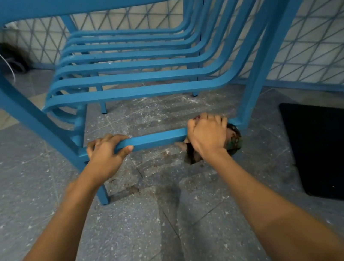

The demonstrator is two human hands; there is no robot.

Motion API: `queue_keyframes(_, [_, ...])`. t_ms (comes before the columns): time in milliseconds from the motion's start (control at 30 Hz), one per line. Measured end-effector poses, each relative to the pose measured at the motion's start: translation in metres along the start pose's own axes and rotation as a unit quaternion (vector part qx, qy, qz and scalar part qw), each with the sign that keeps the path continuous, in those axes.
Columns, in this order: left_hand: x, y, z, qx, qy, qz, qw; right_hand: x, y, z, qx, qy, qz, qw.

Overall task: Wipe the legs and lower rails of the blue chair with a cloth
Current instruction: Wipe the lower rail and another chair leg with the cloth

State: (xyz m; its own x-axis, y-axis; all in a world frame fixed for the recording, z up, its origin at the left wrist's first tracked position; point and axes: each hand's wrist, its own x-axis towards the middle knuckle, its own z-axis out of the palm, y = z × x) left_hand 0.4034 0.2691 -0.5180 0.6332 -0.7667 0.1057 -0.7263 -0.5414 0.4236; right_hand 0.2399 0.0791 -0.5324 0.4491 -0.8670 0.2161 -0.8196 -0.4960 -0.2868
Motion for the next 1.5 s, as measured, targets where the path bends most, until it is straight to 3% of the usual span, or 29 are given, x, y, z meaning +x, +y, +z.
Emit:
queue_keyframes(167, [-0.001, 0.002, -0.007, 0.051, -0.037, 0.012, 0.998, -0.031, -0.066, 0.011, -0.004, -0.047, -0.098, 0.994])
queue_keyframes(267, [-0.008, -0.001, -0.021, 0.026, 0.020, 0.020, 0.999, -0.054, -0.092, 0.021, 0.005, -0.032, -0.246, 0.969])
queue_keyframes(400, [-0.029, -0.003, -0.044, -0.053, 0.110, 0.004, 0.992, -0.037, -0.051, 0.019, -0.025, -0.038, -0.415, 0.909])
queue_keyframes(500, [-0.042, -0.008, -0.056, -0.137, 0.086, -0.041, 0.986, -0.013, -0.006, 0.009, -0.027, -0.089, -0.385, 0.918])
queue_keyframes(633, [-0.049, -0.037, -0.065, -0.189, 0.067, -0.142, 0.969, -0.010, 0.009, 0.005, -0.043, -0.086, -0.337, 0.936])
queue_keyframes(700, [-0.053, -0.043, -0.066, -0.197, 0.081, -0.188, 0.959, -0.016, -0.008, 0.003, -0.034, -0.091, -0.319, 0.943])
queue_keyframes(800, [-0.054, -0.045, -0.065, -0.127, 0.093, -0.224, 0.962, -0.031, -0.053, 0.004, -0.015, -0.108, -0.334, 0.936])
queue_keyframes(967, [-0.051, -0.044, -0.066, -0.087, 0.070, -0.261, 0.959, -0.068, -0.162, 0.025, -0.001, -0.121, -0.338, 0.933])
queue_keyframes(1067, [-0.051, -0.045, -0.065, -0.073, 0.069, -0.307, 0.946, -0.088, -0.194, 0.045, -0.011, -0.056, -0.309, 0.949])
queue_keyframes(1133, [-0.050, -0.047, -0.066, -0.094, 0.070, -0.336, 0.934, -0.088, -0.186, 0.048, -0.002, -0.004, -0.351, 0.936])
queue_keyframes(1233, [-0.047, -0.045, -0.066, -0.120, 0.084, -0.319, 0.936, -0.069, -0.143, 0.046, -0.005, 0.013, -0.447, 0.895])
queue_keyframes(1400, [-0.047, -0.044, -0.059, -0.088, 0.043, -0.306, 0.947, -0.035, -0.035, 0.032, -0.024, 0.037, -0.321, 0.946])
queue_keyframes(1500, [-0.048, -0.051, -0.055, -0.051, -0.028, -0.304, 0.951, -0.033, -0.025, 0.022, 0.010, 0.003, -0.268, 0.963])
